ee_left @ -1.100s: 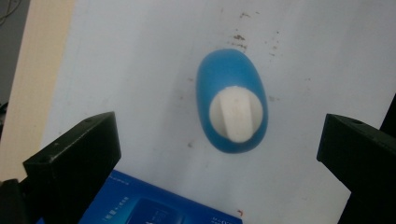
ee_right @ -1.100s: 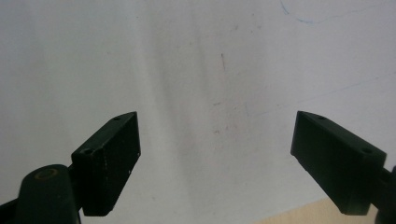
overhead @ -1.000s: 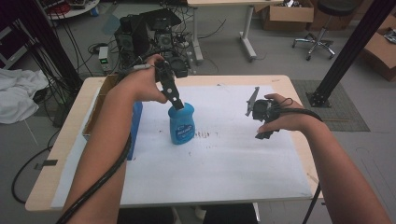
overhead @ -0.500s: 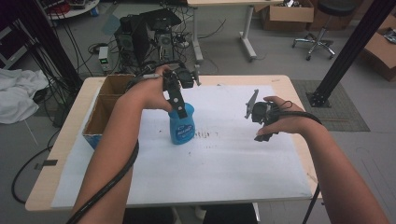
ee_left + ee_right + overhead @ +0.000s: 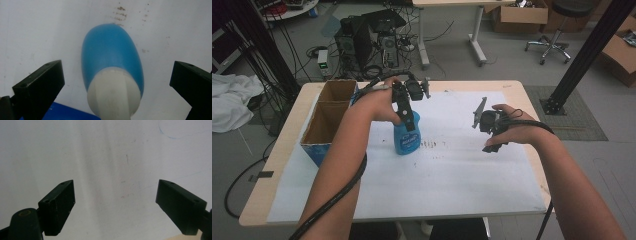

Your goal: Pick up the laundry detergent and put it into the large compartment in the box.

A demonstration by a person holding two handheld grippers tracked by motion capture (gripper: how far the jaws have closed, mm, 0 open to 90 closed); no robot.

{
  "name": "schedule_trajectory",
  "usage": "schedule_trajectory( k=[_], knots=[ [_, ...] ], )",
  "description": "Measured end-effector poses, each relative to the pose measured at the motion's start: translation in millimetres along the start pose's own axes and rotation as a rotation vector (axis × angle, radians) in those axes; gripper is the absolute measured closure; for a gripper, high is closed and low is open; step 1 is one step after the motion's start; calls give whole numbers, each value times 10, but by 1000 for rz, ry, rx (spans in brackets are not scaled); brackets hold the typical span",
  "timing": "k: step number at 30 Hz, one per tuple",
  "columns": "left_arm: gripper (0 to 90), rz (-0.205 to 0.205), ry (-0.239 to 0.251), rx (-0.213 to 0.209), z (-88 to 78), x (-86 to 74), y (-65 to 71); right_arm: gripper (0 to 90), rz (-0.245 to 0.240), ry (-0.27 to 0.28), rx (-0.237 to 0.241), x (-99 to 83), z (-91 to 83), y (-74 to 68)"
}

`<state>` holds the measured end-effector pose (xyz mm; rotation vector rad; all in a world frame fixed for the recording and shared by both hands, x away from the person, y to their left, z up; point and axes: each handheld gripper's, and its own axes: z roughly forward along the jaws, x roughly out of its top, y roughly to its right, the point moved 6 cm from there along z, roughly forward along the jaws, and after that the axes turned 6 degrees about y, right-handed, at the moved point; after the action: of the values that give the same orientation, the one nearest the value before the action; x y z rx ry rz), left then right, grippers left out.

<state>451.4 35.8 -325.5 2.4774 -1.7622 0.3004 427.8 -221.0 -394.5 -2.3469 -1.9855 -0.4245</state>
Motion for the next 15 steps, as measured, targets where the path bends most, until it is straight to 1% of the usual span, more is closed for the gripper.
schedule_trajectory(
  k=[1,4,9,15],
  knots=[
    [1,1,-5,-4,31,-5,-3,159,-2,-6,1,-3,9,-1],
    [0,-3,-6,-9,62,-9,-5,159,0,-2,1,-3,24,-2],
    [1,-3,-9,-15,149,2,2,159,3,-9,4,-5,41,-11],
    [1,3,-20,-9,218,11,9,159,0,-7,2,6,39,-25]
  ],
)
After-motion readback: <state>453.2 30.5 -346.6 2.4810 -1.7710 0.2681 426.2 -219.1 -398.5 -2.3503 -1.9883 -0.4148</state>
